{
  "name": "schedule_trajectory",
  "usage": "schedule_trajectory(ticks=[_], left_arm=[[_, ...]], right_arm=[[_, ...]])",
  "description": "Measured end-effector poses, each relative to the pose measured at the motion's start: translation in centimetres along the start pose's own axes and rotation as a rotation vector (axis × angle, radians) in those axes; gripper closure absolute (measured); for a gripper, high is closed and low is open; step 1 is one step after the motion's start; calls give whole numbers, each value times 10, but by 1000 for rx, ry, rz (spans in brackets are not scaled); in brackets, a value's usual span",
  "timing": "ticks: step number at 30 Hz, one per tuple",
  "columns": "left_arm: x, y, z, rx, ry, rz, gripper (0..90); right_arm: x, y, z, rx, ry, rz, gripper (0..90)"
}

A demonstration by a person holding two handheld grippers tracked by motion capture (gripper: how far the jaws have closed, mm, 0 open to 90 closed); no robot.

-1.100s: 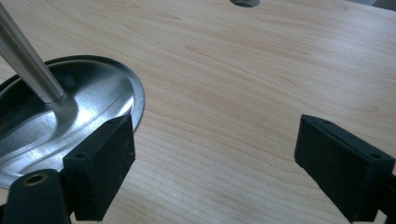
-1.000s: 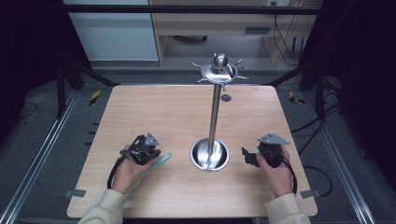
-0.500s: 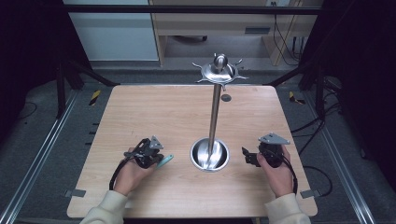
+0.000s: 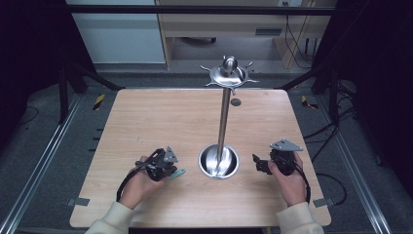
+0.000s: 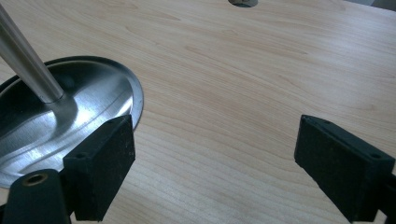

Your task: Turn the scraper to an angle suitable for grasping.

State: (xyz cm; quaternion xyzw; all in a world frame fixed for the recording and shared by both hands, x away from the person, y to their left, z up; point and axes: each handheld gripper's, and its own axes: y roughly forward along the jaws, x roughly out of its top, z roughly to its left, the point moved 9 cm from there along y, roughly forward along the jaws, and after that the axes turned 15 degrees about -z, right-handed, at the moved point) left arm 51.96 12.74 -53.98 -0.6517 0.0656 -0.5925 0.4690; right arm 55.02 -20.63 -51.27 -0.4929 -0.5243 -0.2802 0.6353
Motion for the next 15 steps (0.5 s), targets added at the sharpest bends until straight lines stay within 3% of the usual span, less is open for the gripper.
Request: schedule_trajectory(ticks=[9, 15], left_arm=[[4, -10, 2, 14, -5, 5, 813], [11, -17, 1, 8, 10, 43, 749]], right_arm=[[-1, 2, 3, 9, -19, 10, 126], [0, 3, 3, 15, -16, 4, 126]])
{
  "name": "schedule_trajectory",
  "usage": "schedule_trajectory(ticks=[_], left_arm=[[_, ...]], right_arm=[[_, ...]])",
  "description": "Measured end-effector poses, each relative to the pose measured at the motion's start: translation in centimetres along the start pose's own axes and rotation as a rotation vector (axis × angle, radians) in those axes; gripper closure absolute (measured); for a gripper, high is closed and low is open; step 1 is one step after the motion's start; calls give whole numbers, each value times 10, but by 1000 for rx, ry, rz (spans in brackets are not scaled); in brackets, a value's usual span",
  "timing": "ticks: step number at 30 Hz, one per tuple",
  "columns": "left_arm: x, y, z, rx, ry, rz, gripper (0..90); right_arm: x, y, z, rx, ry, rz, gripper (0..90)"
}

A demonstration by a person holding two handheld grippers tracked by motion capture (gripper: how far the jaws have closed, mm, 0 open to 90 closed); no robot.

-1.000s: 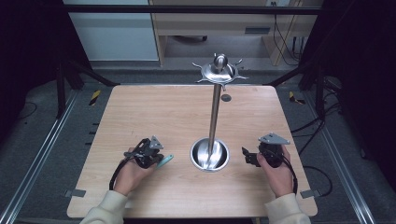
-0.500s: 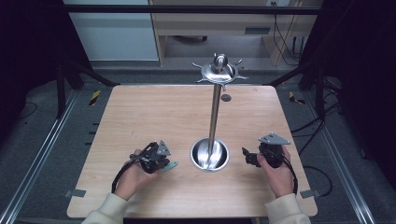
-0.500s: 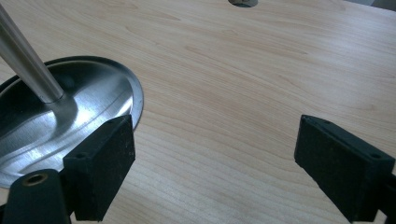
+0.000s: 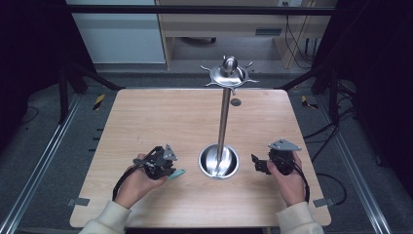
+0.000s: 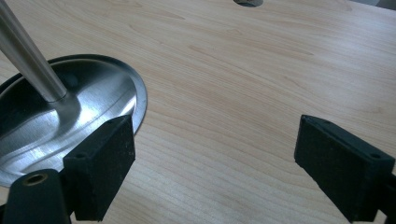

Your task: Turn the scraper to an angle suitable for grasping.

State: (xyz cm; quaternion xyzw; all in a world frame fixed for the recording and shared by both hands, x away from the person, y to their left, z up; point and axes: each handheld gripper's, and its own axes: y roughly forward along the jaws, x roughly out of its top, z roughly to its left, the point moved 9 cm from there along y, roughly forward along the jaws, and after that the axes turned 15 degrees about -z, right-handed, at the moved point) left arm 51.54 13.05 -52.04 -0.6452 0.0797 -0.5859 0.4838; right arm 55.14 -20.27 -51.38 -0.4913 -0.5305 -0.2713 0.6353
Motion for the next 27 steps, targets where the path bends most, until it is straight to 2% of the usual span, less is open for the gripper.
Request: schedule_trajectory(ticks=[4, 9, 17, 22, 24, 27], left_arm=[[4, -1, -1, -17, 9, 20, 674], [2, -1, 2, -18, 15, 56, 594], [-6, 4, 0, -65, -4, 101, 602], [-7, 12, -8, -129, 16, 143, 606], [-6, 15, -8, -140, 25, 158, 595], [-6, 20, -8, -150, 16, 168, 598]], right_arm=[[0, 0, 0, 1, 7, 0, 126], [0, 0, 0, 1, 6, -2, 126], [0, 1, 1, 1, 9, 1, 126], [1, 1, 1, 1, 4, -3, 126], [0, 0, 1, 0, 6, 0, 125], [1, 1, 1, 2, 8, -2, 125]])
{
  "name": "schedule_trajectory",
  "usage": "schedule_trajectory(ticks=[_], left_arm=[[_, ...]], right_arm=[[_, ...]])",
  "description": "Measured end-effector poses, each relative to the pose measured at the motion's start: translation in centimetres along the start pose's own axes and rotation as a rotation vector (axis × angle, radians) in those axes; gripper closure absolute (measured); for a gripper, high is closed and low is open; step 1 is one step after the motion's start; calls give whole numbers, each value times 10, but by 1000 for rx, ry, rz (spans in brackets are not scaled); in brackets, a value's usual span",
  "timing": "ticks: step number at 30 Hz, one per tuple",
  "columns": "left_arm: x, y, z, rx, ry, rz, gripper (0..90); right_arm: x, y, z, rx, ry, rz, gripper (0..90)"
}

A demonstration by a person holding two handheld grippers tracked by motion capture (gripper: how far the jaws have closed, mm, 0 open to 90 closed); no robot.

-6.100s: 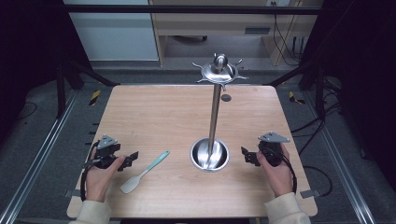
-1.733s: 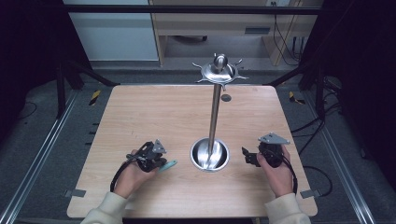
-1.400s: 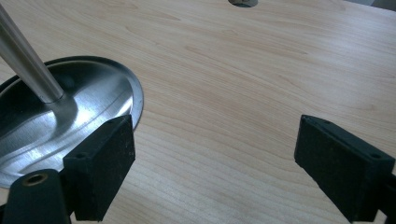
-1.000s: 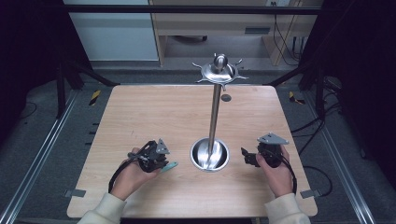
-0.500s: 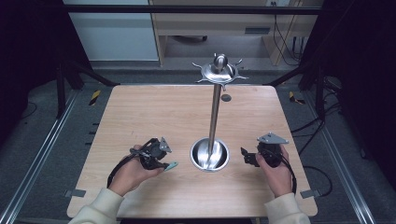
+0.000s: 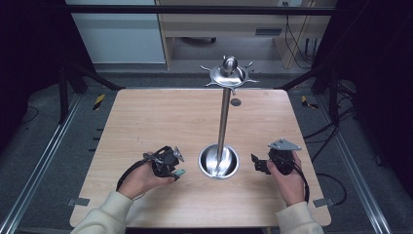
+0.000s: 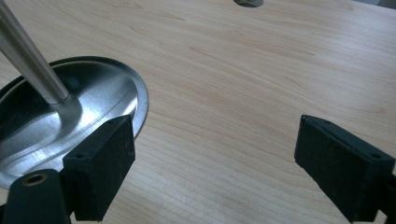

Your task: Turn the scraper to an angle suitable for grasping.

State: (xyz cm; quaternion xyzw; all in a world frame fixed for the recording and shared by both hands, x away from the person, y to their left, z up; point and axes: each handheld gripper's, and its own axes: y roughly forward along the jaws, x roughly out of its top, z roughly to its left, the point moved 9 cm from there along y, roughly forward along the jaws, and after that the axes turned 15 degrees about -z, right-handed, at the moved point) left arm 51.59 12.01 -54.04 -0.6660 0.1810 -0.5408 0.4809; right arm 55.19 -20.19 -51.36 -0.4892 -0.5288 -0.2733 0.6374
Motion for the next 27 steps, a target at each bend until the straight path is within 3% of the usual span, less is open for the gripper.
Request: schedule_trajectory(ticks=[18, 27], left_arm=[[-1, 9, 5, -25, -27, 68, 652], [-2, 11, 6, -30, -34, 71, 689]], right_arm=[[0, 0, 0, 1, 4, 1, 124], [0, 0, 0, 2, 4, -1, 124]])
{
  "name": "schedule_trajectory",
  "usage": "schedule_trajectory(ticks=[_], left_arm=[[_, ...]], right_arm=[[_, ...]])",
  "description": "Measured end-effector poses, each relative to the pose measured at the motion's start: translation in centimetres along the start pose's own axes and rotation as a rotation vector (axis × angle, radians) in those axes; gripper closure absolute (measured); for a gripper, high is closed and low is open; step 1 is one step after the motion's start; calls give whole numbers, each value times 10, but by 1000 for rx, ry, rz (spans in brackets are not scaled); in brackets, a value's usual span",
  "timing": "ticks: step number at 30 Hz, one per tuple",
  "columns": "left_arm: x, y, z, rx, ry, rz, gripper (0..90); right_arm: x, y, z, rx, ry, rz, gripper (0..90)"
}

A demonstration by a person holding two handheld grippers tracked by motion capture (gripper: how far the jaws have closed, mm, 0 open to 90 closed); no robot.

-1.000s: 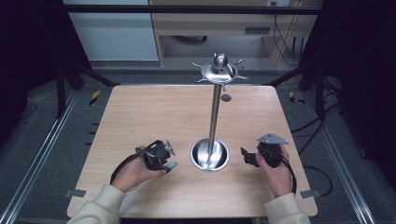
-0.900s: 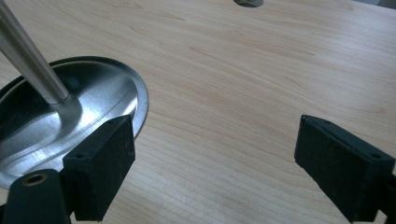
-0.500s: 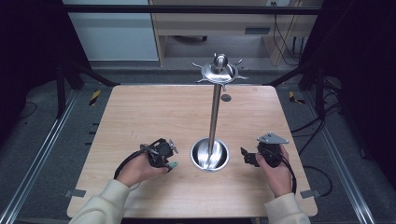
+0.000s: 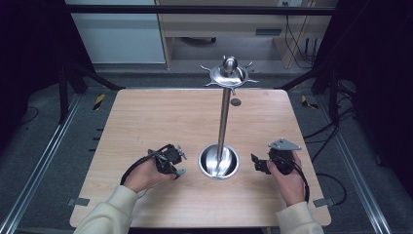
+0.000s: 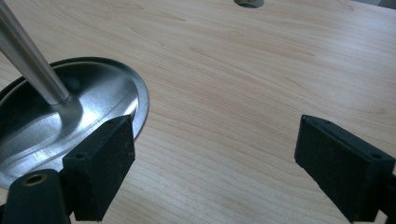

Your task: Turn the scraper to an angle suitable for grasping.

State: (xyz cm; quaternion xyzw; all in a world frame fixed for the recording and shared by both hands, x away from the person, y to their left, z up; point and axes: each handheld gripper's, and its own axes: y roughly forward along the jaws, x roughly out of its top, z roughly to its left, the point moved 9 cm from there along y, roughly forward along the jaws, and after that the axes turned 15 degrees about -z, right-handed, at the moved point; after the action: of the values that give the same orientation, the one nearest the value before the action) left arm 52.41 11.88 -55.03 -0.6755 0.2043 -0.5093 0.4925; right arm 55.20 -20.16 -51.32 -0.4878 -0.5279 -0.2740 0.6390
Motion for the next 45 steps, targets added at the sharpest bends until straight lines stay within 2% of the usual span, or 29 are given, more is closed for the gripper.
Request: schedule_trajectory(ticks=[15, 20, 35, 45], left_arm=[[1, 1, -2, 25, 36, -9, 734], [1, -3, 0, 45, 15, -30, 737], [10, -50, 5, 81, -25, -188, 738], [11, -77, 7, 111, -34, -238, 739]], right_arm=[[0, 0, -1, -3, -1, 1, 124], [0, 0, -1, -3, -2, 1, 124], [-1, 2, 0, 1, -10, 3, 123], [-1, 1, 0, 9, -10, -7, 120]])
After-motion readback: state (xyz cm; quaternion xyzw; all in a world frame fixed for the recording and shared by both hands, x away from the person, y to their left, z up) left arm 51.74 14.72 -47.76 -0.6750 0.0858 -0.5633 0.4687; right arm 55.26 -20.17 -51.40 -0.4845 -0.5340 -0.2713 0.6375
